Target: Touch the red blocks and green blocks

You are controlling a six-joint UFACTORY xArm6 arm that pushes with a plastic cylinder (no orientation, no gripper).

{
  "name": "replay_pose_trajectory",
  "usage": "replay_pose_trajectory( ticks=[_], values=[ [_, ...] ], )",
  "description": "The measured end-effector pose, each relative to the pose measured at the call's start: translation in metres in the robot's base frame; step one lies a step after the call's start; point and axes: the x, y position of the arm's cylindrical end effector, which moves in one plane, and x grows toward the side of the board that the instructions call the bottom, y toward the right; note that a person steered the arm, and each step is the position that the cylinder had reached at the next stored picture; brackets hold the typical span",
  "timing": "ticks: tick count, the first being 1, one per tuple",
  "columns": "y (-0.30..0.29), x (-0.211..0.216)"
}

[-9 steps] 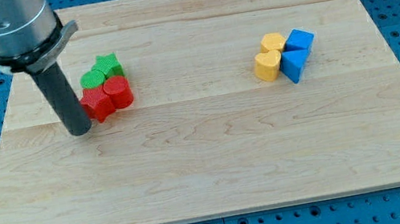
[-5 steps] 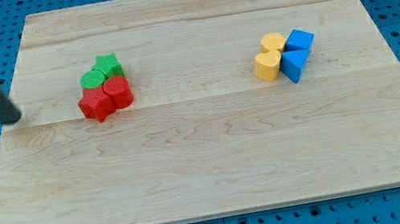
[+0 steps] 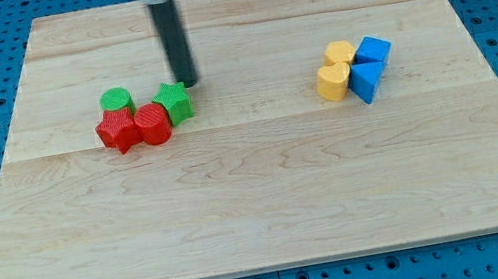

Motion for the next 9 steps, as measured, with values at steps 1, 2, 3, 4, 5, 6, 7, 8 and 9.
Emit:
replay_pose_trajectory(
  ticks=[1, 2, 3, 4, 5, 6, 7, 8, 9],
  values=[
    [-0.084, -0.013],
    [-0.115, 0.001],
    [-0.095, 0.037],
    [-0.123, 0.031],
    [-0.17, 0.054],
    [-0.18, 0.115],
    [-0.179, 0.155],
    [-0.145, 0.158],
    [-0.133, 0.157]
  ],
)
